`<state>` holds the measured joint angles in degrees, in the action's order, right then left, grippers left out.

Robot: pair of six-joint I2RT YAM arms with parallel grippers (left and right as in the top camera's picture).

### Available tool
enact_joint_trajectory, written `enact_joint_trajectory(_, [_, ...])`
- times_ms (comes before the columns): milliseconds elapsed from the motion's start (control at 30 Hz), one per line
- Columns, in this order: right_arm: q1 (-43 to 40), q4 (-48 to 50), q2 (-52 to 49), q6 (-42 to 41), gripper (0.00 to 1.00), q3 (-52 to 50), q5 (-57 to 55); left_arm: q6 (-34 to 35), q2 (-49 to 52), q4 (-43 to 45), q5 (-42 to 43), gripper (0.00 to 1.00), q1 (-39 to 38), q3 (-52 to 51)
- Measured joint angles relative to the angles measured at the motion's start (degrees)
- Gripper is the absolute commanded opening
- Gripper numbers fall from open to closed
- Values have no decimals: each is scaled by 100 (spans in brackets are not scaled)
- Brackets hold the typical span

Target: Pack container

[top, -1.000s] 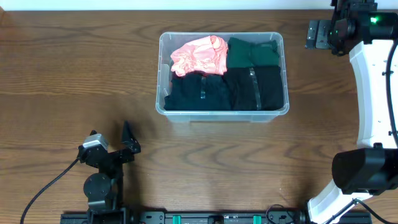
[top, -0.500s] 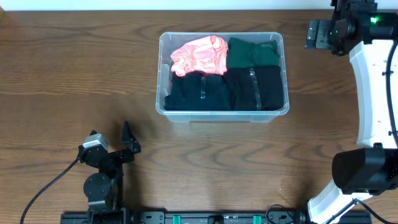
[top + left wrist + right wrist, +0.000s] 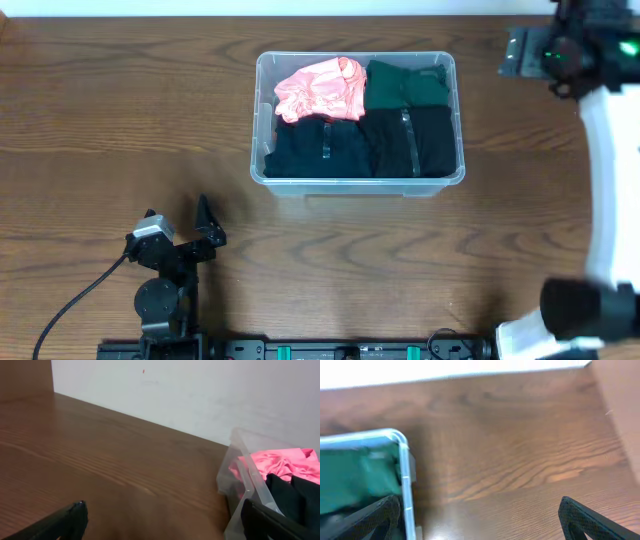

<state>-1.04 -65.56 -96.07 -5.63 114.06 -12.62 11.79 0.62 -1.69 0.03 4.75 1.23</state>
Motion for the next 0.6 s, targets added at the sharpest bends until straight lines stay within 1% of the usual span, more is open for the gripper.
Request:
enact_joint_trajectory(100, [0, -44, 772, 0, 99, -116, -9, 0, 0, 0, 0, 98, 0, 0])
enact_joint_trajectory(167, [-2, 28, 1379, -2, 99, -444, -7, 0, 0, -2, 2, 98, 0, 0])
enact_joint_trajectory(267, [-2, 706, 2223, -2, 99, -1263, -7, 0, 0, -7, 0, 98, 0, 4])
enact_joint_trajectory(433, [-2, 2911, 3418, 0, 99, -3333, 313, 0, 0, -22, 2, 98, 0, 9])
enact_joint_trajectory(600, [-2, 5276, 4688, 7, 99, -5871, 896, 0, 0, -24, -2, 98, 0, 13])
